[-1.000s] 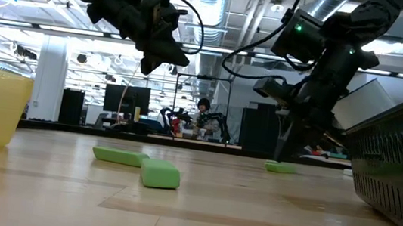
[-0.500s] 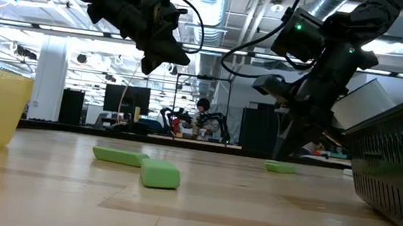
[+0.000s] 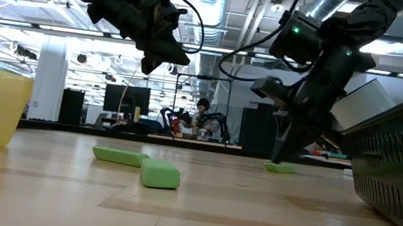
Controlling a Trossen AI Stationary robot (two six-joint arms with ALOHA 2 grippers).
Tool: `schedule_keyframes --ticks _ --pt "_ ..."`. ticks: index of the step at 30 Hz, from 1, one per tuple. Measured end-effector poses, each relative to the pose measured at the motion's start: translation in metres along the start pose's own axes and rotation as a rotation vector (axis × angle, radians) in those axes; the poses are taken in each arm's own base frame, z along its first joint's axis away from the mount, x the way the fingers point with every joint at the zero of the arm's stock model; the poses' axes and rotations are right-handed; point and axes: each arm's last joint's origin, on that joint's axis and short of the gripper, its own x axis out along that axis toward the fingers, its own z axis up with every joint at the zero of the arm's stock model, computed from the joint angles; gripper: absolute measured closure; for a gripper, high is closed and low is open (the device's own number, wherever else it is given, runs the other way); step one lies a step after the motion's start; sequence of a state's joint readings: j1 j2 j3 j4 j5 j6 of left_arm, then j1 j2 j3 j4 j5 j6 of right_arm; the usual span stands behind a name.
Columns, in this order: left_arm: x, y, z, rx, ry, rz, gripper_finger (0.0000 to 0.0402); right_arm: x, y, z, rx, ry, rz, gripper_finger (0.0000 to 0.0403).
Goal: Pick & Place School Supplies
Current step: Put the green eraser into the right black bin
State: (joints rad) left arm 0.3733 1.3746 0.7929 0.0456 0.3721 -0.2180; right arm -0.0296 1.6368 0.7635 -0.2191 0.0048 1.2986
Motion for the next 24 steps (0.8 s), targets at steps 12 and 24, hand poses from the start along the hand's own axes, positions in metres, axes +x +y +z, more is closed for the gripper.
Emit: schedule_keyframes --ticks 12,24 --pt "0.0 0.0 0.0 0.0 0.005 0.0 0.0401 0.021 0.003 0.008 0.017 0.028 0.074 0.0403" --pt "-0.002 0.005 0.001 -0.008 -0.002 0.013 0.0401 0.009 -0.002 0.03 -0.03 -0.012 0.099 0.0403"
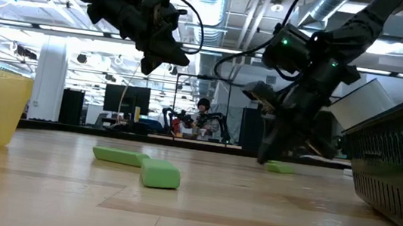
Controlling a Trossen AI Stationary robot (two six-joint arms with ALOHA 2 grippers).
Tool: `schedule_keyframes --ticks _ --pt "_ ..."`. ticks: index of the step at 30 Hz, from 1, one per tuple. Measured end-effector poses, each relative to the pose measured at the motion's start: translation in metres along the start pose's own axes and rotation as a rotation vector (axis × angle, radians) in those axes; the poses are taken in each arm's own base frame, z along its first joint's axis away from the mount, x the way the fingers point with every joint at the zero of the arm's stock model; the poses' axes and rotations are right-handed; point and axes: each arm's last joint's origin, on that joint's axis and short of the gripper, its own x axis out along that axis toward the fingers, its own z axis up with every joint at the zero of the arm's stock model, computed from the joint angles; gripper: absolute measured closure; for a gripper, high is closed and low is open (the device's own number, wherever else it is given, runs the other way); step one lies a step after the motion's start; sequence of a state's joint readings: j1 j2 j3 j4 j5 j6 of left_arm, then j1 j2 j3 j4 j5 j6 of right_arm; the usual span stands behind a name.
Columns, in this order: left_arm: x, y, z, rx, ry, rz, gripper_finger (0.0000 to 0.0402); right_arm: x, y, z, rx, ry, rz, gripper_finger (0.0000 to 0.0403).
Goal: Pick & Place School Supplies
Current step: Put the green eraser into the right black bin
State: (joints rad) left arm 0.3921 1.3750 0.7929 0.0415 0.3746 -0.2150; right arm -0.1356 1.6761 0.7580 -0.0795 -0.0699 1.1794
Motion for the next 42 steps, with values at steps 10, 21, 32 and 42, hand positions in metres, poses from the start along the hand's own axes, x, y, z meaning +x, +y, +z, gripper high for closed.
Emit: schedule_keyframes --ticks 10,21,32,42 --pt "-0.005 0.012 0.003 -0.023 -0.019 0.016 0.0401 -0.046 0.001 0.004 -0.059 -0.026 -0.019 0.0403" --pt "-0.005 0.011 0.005 -0.015 -0.032 0.01 0.0401 -0.034 -0.002 -0.041 -0.061 0.083 -0.067 0.0403" --pt "-0.005 0.011 0.005 -0.014 -0.033 0.01 0.0401 -0.018 -0.003 -0.044 -0.021 0.084 -0.036 0.0403" --pt "-0.005 0.011 0.005 -0.014 -0.033 0.01 0.0401 -0.018 -0.003 -0.044 -0.02 0.082 -0.038 0.0403"
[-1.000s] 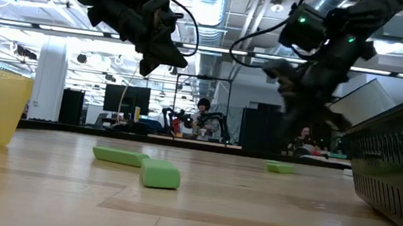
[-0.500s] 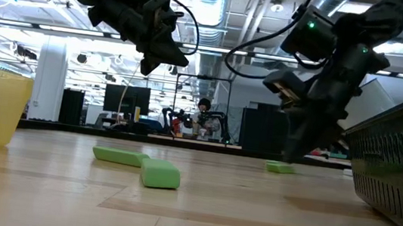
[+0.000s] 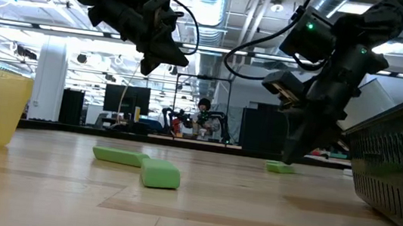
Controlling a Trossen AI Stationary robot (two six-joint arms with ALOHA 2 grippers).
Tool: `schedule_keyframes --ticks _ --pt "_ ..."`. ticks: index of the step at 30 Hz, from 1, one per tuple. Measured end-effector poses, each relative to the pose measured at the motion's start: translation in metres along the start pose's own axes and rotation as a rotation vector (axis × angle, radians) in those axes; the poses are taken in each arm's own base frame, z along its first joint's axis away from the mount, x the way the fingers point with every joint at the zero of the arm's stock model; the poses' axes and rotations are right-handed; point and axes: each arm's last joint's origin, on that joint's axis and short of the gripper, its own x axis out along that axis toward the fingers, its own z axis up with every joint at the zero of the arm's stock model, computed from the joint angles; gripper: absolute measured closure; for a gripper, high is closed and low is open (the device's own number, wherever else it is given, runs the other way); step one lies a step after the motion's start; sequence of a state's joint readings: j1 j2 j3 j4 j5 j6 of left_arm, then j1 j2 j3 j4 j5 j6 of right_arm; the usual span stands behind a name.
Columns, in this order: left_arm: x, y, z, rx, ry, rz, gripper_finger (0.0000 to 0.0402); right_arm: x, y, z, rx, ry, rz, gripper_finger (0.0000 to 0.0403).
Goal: Pick & Place School Supplies
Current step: Put the green eraser into the right black bin
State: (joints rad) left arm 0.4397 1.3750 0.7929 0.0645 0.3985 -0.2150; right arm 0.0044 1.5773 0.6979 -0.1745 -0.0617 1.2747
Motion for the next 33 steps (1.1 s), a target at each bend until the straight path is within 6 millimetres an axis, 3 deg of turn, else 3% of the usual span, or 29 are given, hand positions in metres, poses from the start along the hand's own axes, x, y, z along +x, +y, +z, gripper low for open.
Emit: schedule_keyframes --ticks 20,33 --pt "0.0 0.0 0.0 0.0 0.0 0.0 0.0401 -0.001 -0.005 0.016 0.015 -0.036 -0.006 0.0403" --pt "0.0 0.0 0.0 0.0 0.0 0.001 0.0401 -0.001 -0.004 0.012 -0.008 -0.002 0.003 0.0403"
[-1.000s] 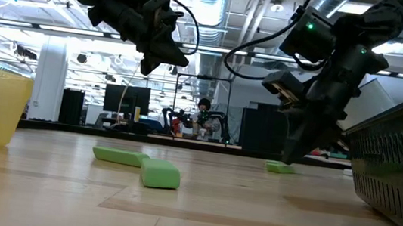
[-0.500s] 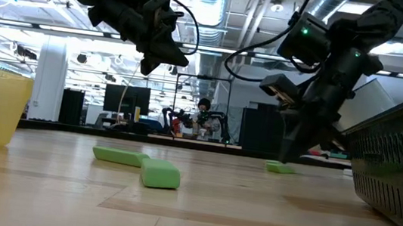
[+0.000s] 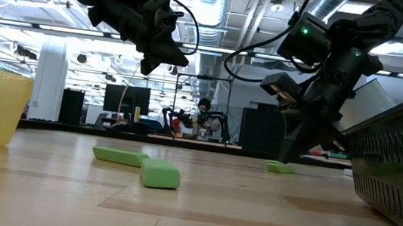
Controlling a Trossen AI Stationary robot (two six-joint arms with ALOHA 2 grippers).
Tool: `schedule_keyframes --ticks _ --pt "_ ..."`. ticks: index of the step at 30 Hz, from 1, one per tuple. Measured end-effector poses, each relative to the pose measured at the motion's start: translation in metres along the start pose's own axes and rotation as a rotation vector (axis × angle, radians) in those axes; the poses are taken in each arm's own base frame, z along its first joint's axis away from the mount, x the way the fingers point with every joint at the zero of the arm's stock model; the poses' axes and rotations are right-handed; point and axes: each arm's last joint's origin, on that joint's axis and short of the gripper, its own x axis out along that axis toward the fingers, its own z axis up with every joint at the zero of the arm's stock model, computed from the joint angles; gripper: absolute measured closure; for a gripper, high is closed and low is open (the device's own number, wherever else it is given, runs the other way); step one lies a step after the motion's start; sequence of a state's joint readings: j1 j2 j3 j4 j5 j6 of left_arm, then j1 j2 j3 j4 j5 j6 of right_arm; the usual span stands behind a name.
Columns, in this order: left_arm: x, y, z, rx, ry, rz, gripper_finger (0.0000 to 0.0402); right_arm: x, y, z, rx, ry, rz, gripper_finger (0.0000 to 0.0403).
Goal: Pick & Place School Supplies
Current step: Put the green eraser into the right black bin
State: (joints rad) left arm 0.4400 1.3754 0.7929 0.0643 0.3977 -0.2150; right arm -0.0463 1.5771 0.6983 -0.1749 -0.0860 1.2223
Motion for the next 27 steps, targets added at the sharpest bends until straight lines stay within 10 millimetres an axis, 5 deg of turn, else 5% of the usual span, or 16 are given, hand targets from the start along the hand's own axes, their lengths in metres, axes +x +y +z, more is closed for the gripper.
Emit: schedule_keyframes --ticks 27 --pt "0.001 0.002 -0.009 -0.015 0.023 0.005 0.0401 0.008 -0.018 -0.008 0.053 0.022 0.045 0.0403"
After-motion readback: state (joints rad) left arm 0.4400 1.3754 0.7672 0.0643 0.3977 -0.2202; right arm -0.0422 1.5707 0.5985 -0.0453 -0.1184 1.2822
